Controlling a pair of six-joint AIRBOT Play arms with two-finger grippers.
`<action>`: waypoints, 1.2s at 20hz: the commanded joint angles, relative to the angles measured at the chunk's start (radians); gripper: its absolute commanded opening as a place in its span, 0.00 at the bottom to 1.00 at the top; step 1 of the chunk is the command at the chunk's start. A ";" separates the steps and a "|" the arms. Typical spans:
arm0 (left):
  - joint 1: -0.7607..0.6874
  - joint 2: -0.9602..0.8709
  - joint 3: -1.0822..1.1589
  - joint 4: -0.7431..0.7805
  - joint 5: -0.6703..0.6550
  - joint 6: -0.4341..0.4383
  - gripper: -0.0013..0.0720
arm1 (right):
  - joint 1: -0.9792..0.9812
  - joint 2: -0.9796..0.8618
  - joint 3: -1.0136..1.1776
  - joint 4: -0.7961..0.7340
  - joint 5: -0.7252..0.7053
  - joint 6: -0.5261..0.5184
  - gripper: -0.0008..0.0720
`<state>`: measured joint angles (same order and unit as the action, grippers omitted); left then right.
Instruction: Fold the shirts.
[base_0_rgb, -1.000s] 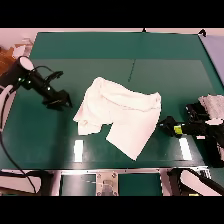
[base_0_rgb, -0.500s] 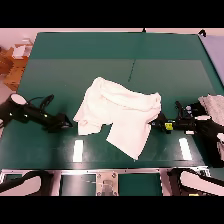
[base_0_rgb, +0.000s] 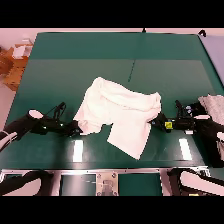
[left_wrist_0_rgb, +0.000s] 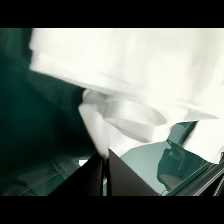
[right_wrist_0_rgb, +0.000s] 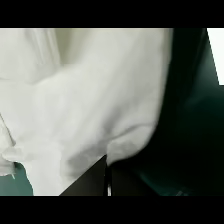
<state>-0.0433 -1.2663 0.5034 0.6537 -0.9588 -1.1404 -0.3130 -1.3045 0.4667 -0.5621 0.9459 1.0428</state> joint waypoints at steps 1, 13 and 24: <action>-0.016 0.003 0.018 -0.041 -0.042 0.045 0.05 | 0.001 0.017 0.039 0.013 0.061 0.000 0.03; 0.233 0.420 1.094 -0.047 -0.164 -0.014 0.05 | -0.249 0.542 1.022 0.169 0.162 0.179 0.03; 0.286 0.440 1.580 0.347 -0.213 -0.159 0.05 | -0.417 0.679 1.333 0.032 -0.031 0.256 0.03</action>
<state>0.2382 -0.8303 2.0796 0.8684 -1.1294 -1.2514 -0.7174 -0.6373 1.7836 -0.4587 0.9230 1.2514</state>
